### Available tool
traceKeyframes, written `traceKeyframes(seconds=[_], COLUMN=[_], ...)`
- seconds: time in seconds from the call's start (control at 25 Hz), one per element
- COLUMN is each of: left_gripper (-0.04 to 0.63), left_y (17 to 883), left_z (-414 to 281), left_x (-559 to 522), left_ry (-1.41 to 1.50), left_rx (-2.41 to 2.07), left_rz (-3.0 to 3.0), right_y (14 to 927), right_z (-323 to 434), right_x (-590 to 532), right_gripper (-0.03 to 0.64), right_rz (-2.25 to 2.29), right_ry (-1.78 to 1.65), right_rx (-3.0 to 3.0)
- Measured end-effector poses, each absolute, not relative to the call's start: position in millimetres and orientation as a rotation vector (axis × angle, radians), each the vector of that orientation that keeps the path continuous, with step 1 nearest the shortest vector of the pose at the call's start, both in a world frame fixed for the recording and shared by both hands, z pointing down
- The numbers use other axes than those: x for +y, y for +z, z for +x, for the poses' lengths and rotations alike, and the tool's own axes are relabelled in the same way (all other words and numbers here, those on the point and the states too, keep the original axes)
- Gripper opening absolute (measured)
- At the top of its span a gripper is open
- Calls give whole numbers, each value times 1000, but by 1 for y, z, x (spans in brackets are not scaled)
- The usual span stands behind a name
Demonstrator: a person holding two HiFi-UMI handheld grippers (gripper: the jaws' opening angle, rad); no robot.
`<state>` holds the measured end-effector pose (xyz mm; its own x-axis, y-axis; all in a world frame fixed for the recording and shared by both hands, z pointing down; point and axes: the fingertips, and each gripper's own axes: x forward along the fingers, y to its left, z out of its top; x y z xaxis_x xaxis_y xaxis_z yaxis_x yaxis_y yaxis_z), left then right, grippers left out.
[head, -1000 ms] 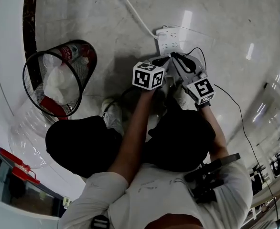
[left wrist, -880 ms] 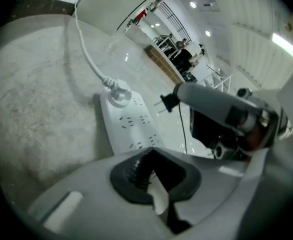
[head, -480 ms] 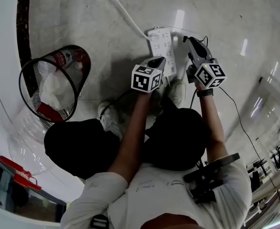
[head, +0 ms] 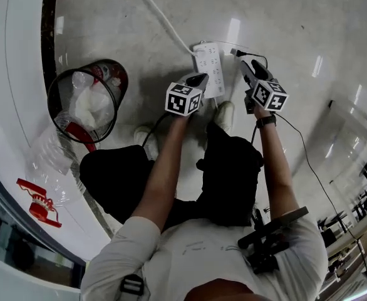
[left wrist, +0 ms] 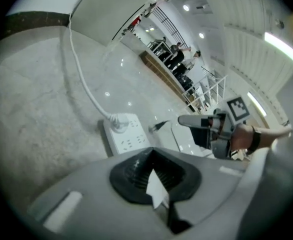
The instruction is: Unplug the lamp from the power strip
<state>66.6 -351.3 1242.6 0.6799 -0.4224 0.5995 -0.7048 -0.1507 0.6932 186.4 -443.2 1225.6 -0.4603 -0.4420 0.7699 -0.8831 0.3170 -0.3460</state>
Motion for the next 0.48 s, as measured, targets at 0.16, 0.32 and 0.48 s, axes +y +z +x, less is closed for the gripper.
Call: traceKeyframes(seconds=[0.16, 0.32, 0.48], left_gripper=[0, -2, -6], left_y=[1154, 1047, 956], left_z=[46, 14, -23], left_x=[-361, -371, -358], left_ry=[278, 119, 50], left_rx=[-948, -1085, -1206], left_rz=[1809, 1834, 1807], right_y=[1151, 1036, 918], right_z=[174, 140, 110], right_x=[-423, -422, -418], right_gripper=[204, 159, 129], right_rz=[1092, 1077, 1038], right_ry=[1039, 1012, 939], right_rx=[-2007, -2117, -2231])
